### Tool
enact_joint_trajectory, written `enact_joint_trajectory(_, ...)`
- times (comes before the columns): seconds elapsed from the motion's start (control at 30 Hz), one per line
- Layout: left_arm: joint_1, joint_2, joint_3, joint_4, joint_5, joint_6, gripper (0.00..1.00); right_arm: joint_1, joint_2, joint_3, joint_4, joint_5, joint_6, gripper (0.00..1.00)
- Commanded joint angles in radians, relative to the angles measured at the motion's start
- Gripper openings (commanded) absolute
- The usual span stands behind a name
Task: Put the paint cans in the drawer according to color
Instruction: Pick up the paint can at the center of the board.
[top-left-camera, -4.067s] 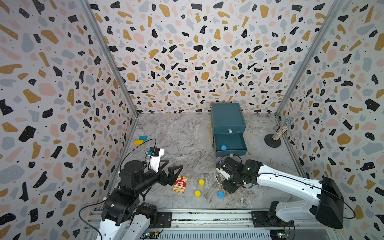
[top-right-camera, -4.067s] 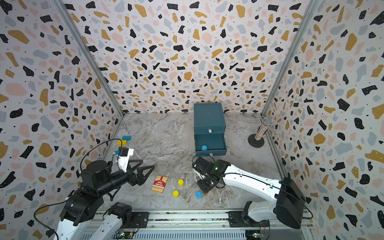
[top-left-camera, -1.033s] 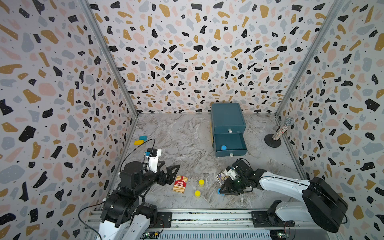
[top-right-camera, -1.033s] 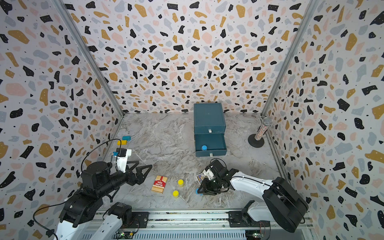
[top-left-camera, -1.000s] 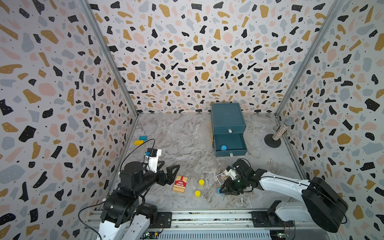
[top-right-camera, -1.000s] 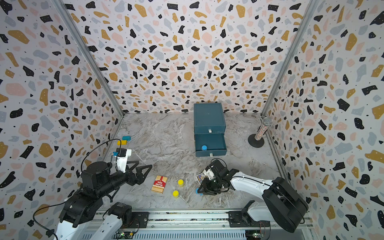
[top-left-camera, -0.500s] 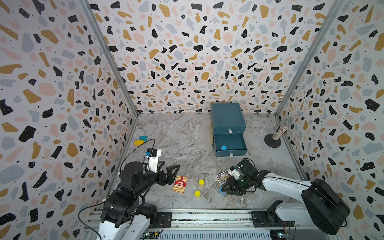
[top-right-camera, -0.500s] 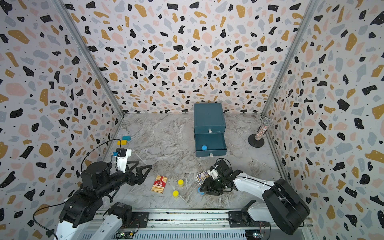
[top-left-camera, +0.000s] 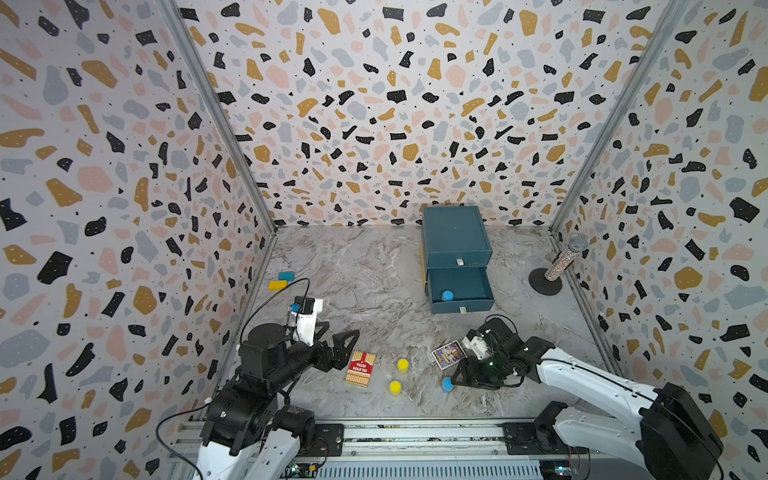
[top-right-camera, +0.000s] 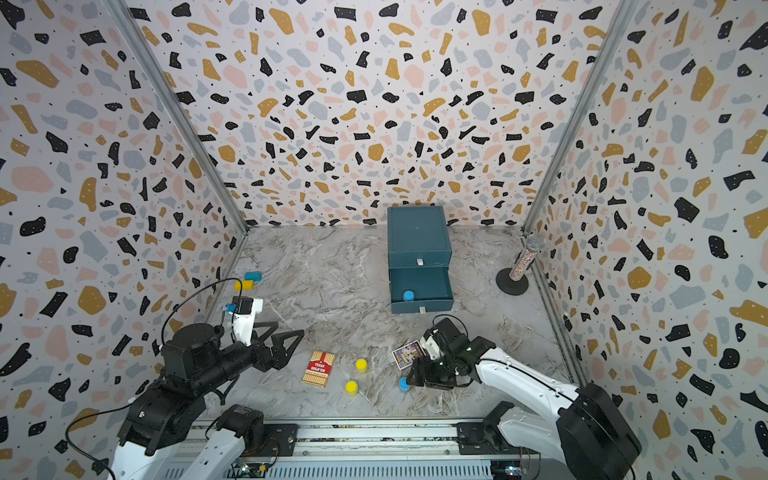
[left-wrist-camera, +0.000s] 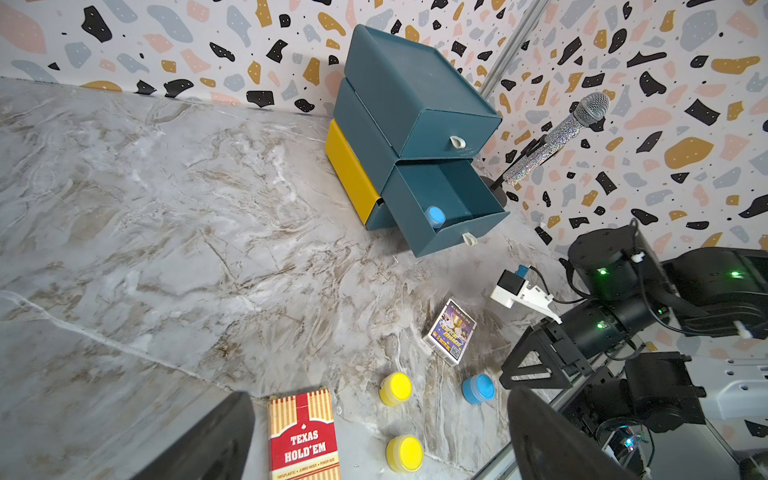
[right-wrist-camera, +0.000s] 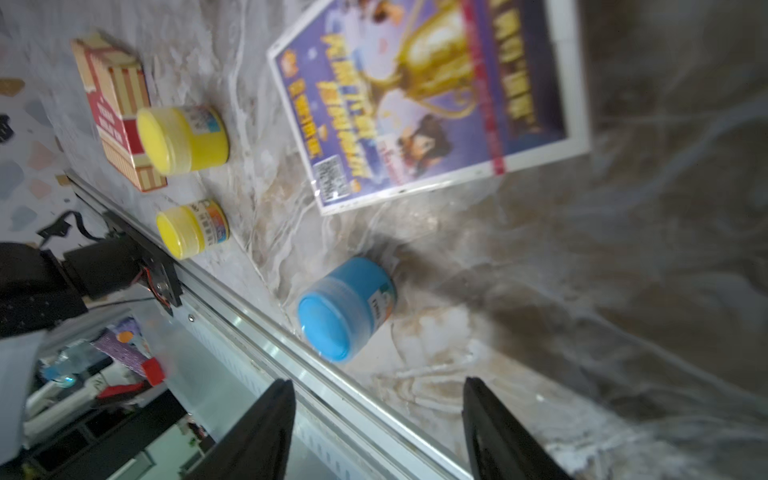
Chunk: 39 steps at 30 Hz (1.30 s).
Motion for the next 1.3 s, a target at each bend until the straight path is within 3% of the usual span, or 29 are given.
enact_joint_trajectory(0.0,0.008,-0.007,0.019,0.025,0.010,0.009,0.97,0.118,0.036,0.120,-0.207,0.244,-0.096,0.69)
enact_joint_trajectory(0.3,0.008,-0.007,0.018,0.024,0.011,0.009,0.97,0.300,0.275,0.308,-0.310,0.488,-0.152,0.69)
enact_joint_trajectory(0.53,0.008,-0.010,0.019,0.025,0.008,0.009,0.97,0.361,0.369,0.372,-0.283,0.477,-0.172,0.69)
enact_joint_trajectory(0.9,0.008,-0.011,0.018,0.026,0.009,0.009,0.97,0.371,0.407,0.395,-0.267,0.466,-0.171,0.68)
enact_joint_trajectory(1.27,0.008,-0.010,0.019,0.024,0.010,0.009,0.97,0.371,0.474,0.401,-0.224,0.462,-0.178,0.52)
